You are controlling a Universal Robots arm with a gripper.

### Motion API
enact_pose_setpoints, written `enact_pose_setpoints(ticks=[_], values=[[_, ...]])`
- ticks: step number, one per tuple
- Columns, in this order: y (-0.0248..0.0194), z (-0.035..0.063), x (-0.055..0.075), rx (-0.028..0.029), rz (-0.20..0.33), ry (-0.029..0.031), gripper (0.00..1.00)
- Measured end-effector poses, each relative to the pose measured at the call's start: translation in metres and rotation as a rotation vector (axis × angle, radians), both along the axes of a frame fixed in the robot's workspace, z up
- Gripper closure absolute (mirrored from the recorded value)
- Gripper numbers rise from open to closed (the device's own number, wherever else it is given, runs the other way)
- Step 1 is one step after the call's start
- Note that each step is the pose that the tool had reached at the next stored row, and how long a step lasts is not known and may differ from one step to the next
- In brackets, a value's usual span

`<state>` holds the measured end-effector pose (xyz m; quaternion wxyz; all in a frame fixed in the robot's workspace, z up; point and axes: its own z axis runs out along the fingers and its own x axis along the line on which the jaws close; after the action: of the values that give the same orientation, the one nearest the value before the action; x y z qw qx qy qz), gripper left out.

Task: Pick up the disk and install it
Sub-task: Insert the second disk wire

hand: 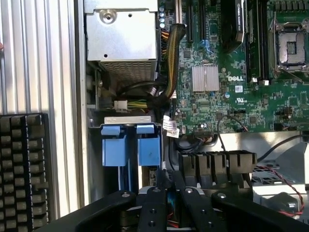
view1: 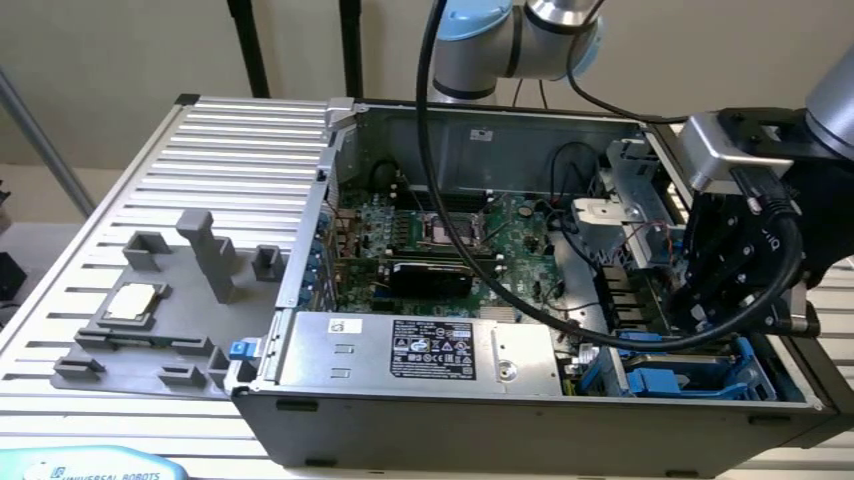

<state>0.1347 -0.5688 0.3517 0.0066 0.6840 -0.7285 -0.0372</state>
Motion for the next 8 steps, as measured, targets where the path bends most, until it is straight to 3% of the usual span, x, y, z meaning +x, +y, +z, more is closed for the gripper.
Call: enact_pose_setpoints(ticks=[3,8], values=[[-0.0014,-0.0018,0.0,-0.0005,0.0,-0.0047,0.84],[-0.0057,-0.0039,0.0,-0.0002,0.0,-0.019,0.84]])
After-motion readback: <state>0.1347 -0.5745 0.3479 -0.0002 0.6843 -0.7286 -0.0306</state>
